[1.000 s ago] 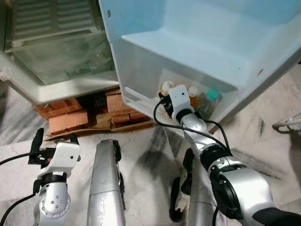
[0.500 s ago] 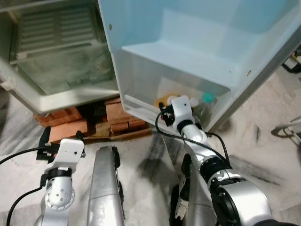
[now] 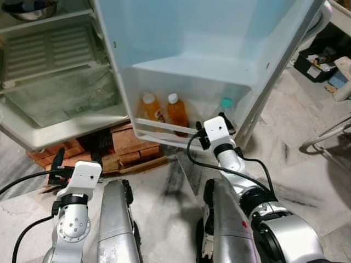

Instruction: Restocking fridge

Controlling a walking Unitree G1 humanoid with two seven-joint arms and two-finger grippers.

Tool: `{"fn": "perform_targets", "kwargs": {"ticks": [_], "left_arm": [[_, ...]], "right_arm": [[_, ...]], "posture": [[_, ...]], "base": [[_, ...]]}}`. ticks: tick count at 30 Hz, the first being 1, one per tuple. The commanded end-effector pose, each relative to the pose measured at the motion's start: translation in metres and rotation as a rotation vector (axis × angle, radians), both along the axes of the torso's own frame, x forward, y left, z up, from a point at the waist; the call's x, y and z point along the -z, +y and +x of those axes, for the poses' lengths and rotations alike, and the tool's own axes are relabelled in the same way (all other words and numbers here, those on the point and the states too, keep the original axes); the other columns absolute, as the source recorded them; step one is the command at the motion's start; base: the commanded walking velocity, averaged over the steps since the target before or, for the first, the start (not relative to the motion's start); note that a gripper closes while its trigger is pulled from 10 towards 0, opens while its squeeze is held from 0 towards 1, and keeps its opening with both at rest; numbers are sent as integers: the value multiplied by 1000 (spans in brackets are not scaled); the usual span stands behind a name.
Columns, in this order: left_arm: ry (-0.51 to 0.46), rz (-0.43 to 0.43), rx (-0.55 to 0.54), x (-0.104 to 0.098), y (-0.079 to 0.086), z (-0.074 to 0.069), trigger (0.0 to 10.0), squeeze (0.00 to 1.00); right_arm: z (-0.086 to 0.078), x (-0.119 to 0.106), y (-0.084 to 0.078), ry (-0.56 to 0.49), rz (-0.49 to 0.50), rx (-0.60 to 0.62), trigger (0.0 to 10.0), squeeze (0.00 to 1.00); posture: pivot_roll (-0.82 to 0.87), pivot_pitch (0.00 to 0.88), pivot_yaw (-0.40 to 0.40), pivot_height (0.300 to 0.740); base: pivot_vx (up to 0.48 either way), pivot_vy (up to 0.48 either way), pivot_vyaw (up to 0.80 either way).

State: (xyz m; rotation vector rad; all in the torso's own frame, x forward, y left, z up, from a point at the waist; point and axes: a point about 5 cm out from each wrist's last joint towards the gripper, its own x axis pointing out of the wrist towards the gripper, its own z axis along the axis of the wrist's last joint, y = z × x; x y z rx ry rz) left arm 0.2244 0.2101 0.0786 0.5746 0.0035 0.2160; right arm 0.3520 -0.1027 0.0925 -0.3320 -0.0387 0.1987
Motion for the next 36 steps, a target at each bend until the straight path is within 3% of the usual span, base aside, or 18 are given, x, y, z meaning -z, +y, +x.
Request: {"fn": "perform_targets", "kwargs": {"ticks": [1,5,8,9,10,11,17,21,27,30,36], "left_arm": [[8,3,-25,4,7,-2,10000,0],[10,-1,-30,6,8,-3,10000,0],[33,-60,-31,11,10,-5,10000,0],[45,-98,-24,14,9,-5,10000,0],[49,-108,-19,15,9,-6,10000,0],[49,-108,6,15,7,-6,10000,0],[43,-132,60,9,3,0,10000,0],[30,-128,73,5,4,4,10000,0],[37,-155,88,8,2,6,10000,0],[42,-217,103,8,-4,0,10000,0],[53,-250,124,8,-5,-7,10000,0]], "right_arm": [[-4,1,2,-10,25,-31,10000,1000],[-11,9,-1,9,58,-32,10000,1000],[-21,14,-3,-8,86,-19,10000,1000],[-23,17,-2,12,108,-23,10000,761],[-25,18,-2,13,117,-21,10000,220],[-28,19,-3,8,129,-19,10000,0],[-39,11,-11,-26,235,-55,10000,0],[-37,-4,-24,-100,214,12,10000,0],[-38,-14,-36,-109,242,43,10000,0],[-48,-18,-44,-113,263,38,10000,0],[-57,-26,-46,-118,280,18,10000,0]], "posture": [[85,106,-23,528],[82,104,-25,528],[74,78,-24,528],[71,68,-20,528],[71,68,-20,528],[70,61,-15,528],[77,43,-1,537],[62,28,4,566],[38,21,12,605],[36,16,13,629],[27,8,10,667]], "base": [[0,0,0],[0,0,0],[0,0,0],[0,0,0],[0,0,0],[0,0,0],[0,0,0],[0,0,0],[0,0,0],[0,0,0],[0,0,0]]}}
